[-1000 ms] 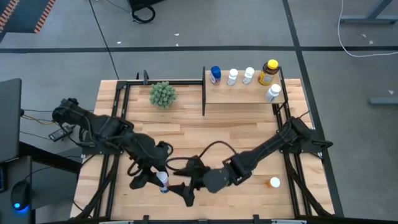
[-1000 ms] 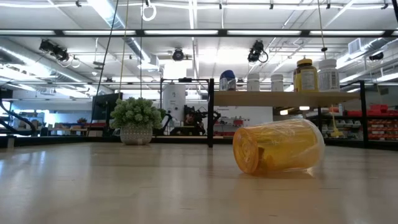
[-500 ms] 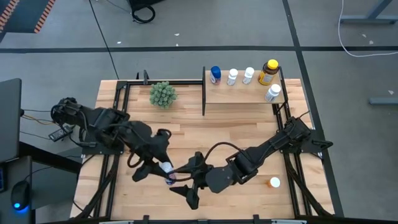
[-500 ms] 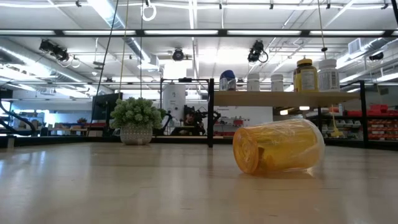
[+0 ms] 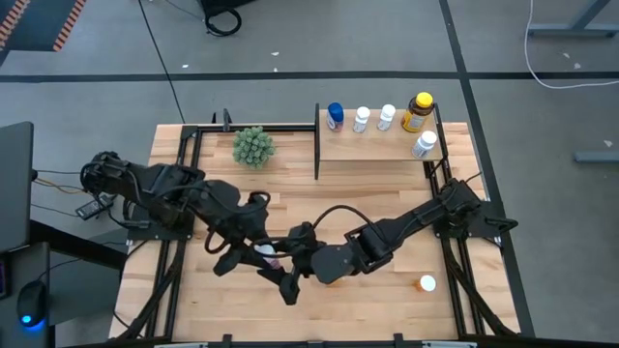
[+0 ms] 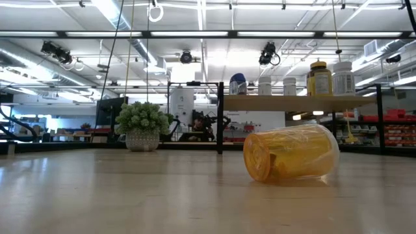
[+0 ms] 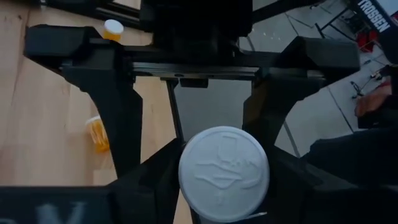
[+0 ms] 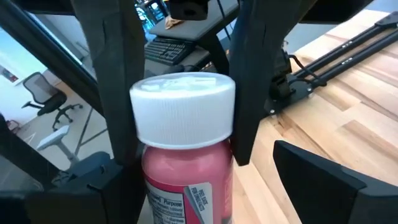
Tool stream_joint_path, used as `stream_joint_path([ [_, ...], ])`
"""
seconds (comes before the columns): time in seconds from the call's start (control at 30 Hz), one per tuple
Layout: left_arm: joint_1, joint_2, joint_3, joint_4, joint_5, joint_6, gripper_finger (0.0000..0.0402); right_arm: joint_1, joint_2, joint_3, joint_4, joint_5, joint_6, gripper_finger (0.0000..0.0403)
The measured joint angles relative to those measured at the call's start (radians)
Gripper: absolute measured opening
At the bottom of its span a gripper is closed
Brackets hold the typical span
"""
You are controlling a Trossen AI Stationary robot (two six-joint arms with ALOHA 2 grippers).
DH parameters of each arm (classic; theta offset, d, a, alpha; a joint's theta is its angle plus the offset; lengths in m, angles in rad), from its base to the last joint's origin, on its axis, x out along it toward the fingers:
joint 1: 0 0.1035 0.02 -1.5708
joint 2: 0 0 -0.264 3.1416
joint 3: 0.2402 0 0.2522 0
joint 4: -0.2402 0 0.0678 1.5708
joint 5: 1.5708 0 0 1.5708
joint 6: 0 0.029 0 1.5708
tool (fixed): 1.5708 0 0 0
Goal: Pick and place medicine bottles onto shelf by color
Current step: Put the pink medicine bottle on the shelf
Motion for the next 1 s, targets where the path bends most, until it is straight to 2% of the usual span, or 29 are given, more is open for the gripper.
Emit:
stream_joint_path([
  [0.2,0.015,0.0,0.0,0.0,-0.001,-0.004,0.0201,-0.003,0.001,0.0,0.004,0.002,0.001,0.0321],
  [0.33,0.015,0.0,0.0,-0.005,-0.003,-0.003,0.0197,-0.003,0.001,0.0,0.004,-0.004,0.007,0.0294],
  [0.5,0.014,0.0,0.0,-0.06,0.001,0.02,0.0185,-0.003,0.001,0.0,0.004,-0.062,0.009,0.0256],
  [0.67,0.014,0.0,0.0,-0.071,0.004,0.021,0.0196,-0.004,0.001,0.0,0.002,-0.077,0.006,0.0228],
  [1.0,0.014,-0.001,-0.001,-0.053,0.003,0.016,0.0186,-0.003,0.001,0.0,0.003,-0.079,-0.018,0.0204],
])
